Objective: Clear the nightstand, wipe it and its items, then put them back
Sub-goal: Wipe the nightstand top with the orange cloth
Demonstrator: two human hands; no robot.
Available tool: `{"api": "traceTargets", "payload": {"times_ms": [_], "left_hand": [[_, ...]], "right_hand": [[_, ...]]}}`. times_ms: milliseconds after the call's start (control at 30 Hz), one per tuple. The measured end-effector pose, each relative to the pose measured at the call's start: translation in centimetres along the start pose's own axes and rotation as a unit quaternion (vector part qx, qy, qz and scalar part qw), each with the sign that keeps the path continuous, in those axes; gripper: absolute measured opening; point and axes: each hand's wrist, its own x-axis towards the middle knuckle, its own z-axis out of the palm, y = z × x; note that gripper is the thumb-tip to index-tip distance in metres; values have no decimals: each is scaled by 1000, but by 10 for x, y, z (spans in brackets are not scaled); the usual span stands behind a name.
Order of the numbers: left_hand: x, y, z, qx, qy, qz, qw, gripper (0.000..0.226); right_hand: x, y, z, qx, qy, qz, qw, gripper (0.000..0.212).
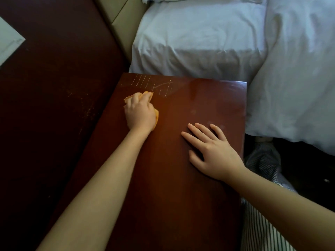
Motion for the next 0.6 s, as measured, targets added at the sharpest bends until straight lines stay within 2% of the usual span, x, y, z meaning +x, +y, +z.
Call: {"api": "traceTargets", "payload": {"times_ms": [67, 133, 233, 300, 367, 433, 500, 600], "left_hand": [[-1, 17, 6, -7, -21, 28, 999, 39], [-9, 21, 7, -27, -58, 118, 991, 40], [-29, 5, -2, -57, -117, 251, 959, 42], [-33, -15, -10, -54, -128, 273, 952, 42], [-24, -29, -12, -23, -99, 218, 971, 40], [-10, -29, -8, -1, -48, 104, 993, 39], [0, -15, -3, 4, -1, 15, 1000, 39], [3, 11, 8, 9, 13, -4, 1000, 39]], "right_hand": [[0, 0, 0, 0, -4, 3, 1000, 53], [0, -1, 0, 1, -6, 3, 1000, 54], [0, -1, -1, -1, 1, -2, 1000, 53], [0, -1, -1, -1, -1, -1, 1000, 53], [0, 0, -1, -1, -4, 1, 1000, 53], [0, 0, -1, -5, -4, -2, 1000, 53], [0, 0, -1, -9, -4, -4, 1000, 53], [1, 0, -1, -9, -6, -3, 1000, 53]]}}
